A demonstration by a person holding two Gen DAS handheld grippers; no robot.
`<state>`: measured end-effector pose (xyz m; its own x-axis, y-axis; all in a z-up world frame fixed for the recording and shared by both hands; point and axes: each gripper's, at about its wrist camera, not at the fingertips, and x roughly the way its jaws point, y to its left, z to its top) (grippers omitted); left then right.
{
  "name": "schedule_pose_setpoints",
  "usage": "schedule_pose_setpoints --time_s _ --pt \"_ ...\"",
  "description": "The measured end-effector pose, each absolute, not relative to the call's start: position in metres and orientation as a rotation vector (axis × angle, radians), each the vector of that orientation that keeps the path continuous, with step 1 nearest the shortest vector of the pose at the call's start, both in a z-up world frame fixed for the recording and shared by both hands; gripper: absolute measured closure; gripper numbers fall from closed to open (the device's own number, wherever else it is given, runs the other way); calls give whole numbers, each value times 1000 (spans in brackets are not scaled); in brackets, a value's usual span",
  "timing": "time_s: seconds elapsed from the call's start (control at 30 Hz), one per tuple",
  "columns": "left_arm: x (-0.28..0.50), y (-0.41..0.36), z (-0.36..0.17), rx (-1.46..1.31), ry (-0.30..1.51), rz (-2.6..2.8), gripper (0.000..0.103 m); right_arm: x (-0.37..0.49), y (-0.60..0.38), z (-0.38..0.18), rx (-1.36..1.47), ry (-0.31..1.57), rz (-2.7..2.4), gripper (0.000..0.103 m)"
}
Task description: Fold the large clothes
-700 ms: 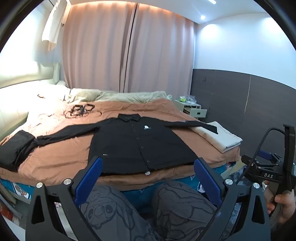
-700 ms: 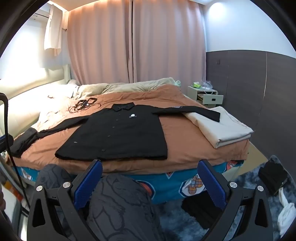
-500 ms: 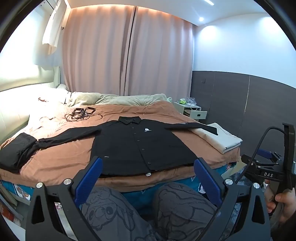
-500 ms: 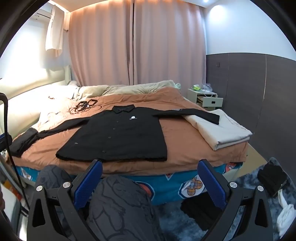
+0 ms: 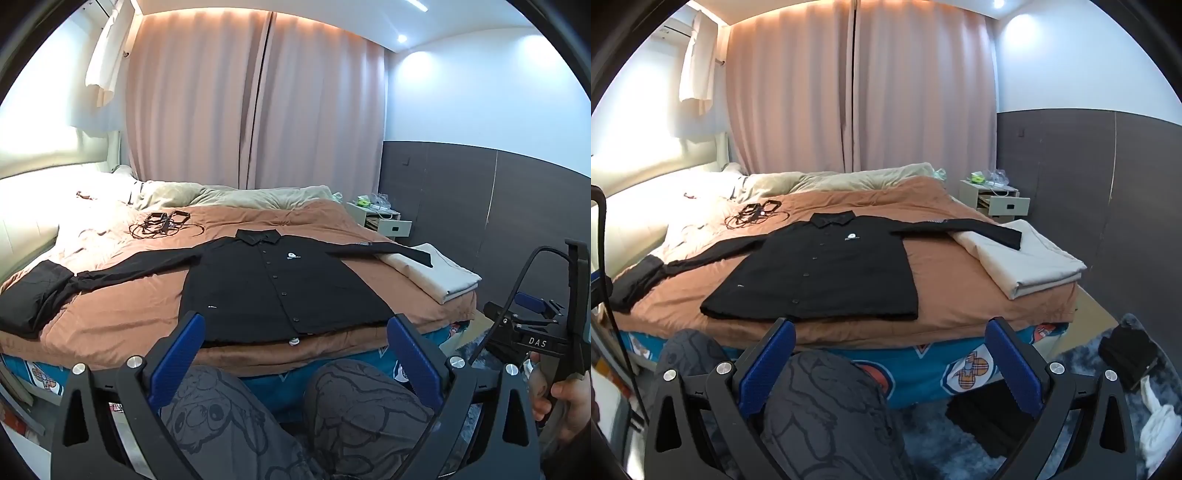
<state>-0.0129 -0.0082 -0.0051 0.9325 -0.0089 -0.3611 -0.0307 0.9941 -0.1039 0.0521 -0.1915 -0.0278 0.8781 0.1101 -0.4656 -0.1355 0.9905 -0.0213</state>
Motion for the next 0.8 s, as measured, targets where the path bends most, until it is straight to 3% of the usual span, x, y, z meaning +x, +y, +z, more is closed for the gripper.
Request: schedule_pose_setpoints --time_s 0.8 --pt "-21 1 -6 -123 370 11 2 51 -188 -30 -61 486 111 0"
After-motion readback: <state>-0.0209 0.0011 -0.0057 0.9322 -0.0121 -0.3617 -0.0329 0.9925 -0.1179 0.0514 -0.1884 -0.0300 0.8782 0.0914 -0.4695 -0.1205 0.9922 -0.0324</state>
